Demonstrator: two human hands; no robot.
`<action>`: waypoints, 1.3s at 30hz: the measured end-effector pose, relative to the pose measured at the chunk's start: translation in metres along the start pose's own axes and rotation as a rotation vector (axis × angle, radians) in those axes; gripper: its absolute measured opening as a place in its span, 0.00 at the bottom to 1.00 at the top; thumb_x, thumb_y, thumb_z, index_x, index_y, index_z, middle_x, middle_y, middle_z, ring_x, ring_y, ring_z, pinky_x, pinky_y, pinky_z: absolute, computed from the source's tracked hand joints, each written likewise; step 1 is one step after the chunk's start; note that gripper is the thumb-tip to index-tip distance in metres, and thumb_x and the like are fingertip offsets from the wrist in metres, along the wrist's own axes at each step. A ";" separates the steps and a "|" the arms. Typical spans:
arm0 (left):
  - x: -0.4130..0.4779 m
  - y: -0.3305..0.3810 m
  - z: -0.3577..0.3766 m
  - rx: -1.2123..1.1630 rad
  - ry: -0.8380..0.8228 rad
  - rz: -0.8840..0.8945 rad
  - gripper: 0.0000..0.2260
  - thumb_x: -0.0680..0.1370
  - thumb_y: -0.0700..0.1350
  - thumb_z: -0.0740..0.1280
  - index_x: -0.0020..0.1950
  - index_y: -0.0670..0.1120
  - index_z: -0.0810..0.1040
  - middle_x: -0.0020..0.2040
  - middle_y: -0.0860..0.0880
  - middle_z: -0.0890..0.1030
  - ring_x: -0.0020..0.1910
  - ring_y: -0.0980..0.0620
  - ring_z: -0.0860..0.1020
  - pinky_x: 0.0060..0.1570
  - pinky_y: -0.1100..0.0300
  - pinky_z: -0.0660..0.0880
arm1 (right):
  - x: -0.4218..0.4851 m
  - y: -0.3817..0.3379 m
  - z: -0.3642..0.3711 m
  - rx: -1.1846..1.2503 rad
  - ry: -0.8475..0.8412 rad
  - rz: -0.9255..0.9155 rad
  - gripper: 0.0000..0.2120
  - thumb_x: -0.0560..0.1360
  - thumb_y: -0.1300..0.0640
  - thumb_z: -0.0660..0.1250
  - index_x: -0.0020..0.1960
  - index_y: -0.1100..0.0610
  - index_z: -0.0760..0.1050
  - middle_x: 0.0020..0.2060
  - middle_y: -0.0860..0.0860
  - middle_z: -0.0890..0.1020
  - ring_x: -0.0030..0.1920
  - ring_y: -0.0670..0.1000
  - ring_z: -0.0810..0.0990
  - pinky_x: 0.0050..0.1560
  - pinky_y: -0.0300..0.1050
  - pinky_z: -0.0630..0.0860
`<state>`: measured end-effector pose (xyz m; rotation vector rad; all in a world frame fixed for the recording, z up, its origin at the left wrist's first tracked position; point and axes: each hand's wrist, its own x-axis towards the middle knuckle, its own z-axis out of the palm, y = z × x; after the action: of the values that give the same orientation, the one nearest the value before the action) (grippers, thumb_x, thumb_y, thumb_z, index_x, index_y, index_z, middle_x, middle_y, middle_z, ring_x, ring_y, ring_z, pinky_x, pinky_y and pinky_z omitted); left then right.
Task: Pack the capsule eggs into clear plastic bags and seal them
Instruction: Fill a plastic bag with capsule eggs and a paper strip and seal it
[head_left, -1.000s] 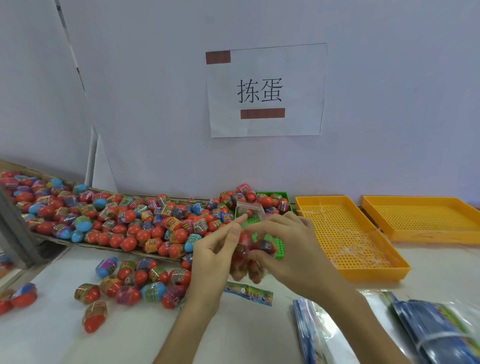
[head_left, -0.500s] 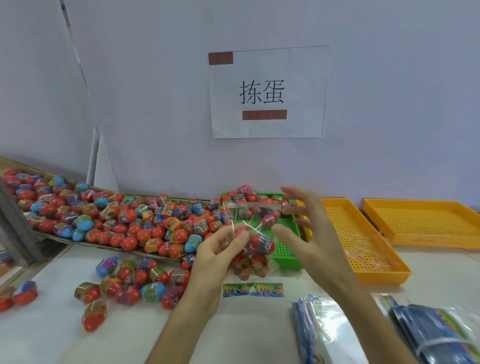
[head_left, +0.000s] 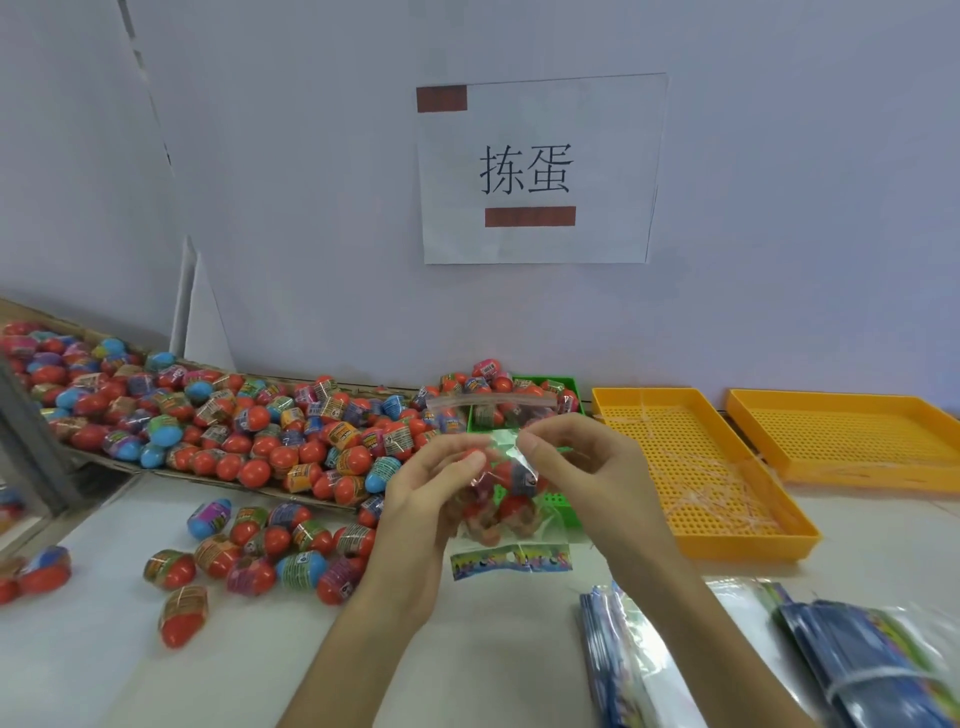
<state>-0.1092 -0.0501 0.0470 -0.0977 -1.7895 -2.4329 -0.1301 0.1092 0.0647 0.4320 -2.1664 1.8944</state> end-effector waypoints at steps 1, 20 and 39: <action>-0.001 0.000 0.001 0.002 0.016 -0.004 0.13 0.71 0.51 0.71 0.52 0.47 0.85 0.52 0.43 0.84 0.46 0.51 0.83 0.38 0.56 0.80 | 0.000 0.000 0.000 0.017 0.022 0.006 0.04 0.76 0.54 0.74 0.42 0.48 0.84 0.40 0.45 0.85 0.42 0.43 0.83 0.44 0.39 0.81; 0.001 -0.003 0.002 0.150 0.239 0.182 0.06 0.79 0.47 0.69 0.48 0.52 0.87 0.41 0.46 0.86 0.41 0.50 0.85 0.39 0.58 0.81 | -0.003 0.002 0.005 0.021 0.106 0.018 0.07 0.78 0.55 0.71 0.42 0.49 0.83 0.33 0.48 0.84 0.36 0.48 0.83 0.41 0.37 0.79; 0.003 -0.002 -0.002 0.023 0.215 0.152 0.07 0.77 0.41 0.68 0.44 0.43 0.86 0.45 0.41 0.86 0.47 0.44 0.84 0.48 0.56 0.81 | 0.000 -0.008 0.001 0.317 -0.003 0.265 0.12 0.80 0.54 0.67 0.42 0.57 0.85 0.38 0.51 0.85 0.40 0.46 0.81 0.43 0.43 0.75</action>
<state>-0.1127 -0.0519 0.0446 0.0281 -1.6527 -2.2241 -0.1275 0.1072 0.0724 0.2076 -2.0107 2.3959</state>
